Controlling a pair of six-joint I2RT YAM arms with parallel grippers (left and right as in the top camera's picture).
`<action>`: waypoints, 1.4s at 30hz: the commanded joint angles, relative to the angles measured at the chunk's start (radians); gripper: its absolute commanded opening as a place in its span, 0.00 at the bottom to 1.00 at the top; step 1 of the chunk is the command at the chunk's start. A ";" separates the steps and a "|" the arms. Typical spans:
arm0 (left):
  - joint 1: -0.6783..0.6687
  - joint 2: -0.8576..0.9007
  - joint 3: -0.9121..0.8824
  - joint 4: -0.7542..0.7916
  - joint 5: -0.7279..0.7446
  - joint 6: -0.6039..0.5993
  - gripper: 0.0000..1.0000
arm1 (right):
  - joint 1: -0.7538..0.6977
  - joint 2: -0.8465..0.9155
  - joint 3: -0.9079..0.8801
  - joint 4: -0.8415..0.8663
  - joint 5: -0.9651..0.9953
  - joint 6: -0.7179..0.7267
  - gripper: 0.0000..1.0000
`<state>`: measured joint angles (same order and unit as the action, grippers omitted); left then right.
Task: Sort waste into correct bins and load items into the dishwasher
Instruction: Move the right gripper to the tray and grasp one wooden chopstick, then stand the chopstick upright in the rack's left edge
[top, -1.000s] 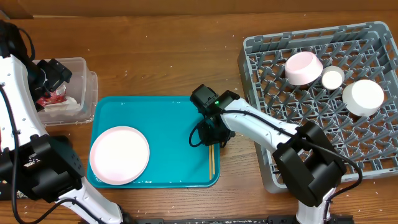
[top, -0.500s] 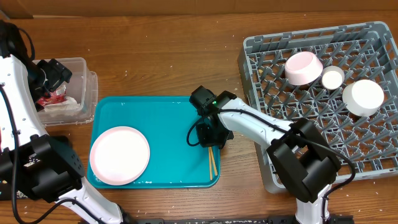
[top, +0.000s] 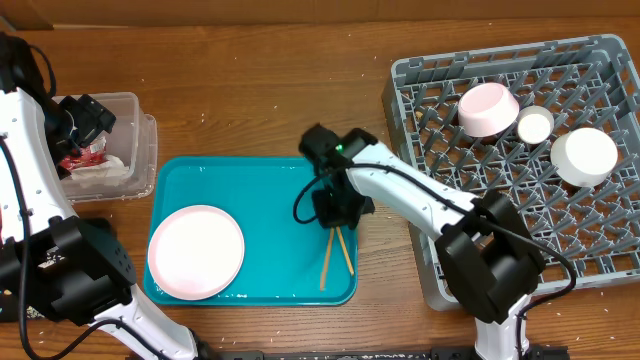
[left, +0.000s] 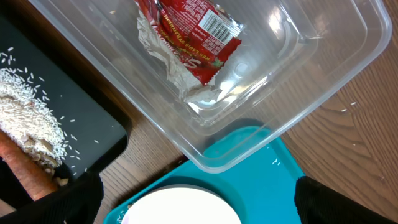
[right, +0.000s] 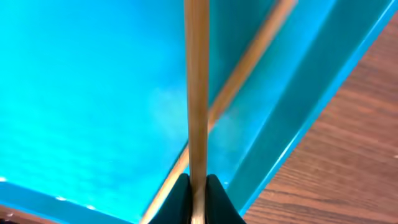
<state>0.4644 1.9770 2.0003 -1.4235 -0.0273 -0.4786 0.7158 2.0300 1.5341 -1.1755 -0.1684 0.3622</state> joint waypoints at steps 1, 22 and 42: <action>-0.007 -0.002 -0.002 0.000 -0.006 0.000 1.00 | 0.005 -0.013 0.126 -0.048 -0.021 -0.053 0.04; -0.007 -0.002 -0.002 0.000 -0.006 0.000 1.00 | -0.484 -0.034 0.464 -0.181 0.053 -0.326 0.04; -0.007 -0.002 -0.002 0.000 -0.006 0.000 1.00 | -0.559 -0.003 0.397 -0.136 0.032 -0.365 0.53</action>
<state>0.4644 1.9770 2.0003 -1.4239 -0.0280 -0.4786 0.1520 2.0239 1.9331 -1.3033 -0.1268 -0.0448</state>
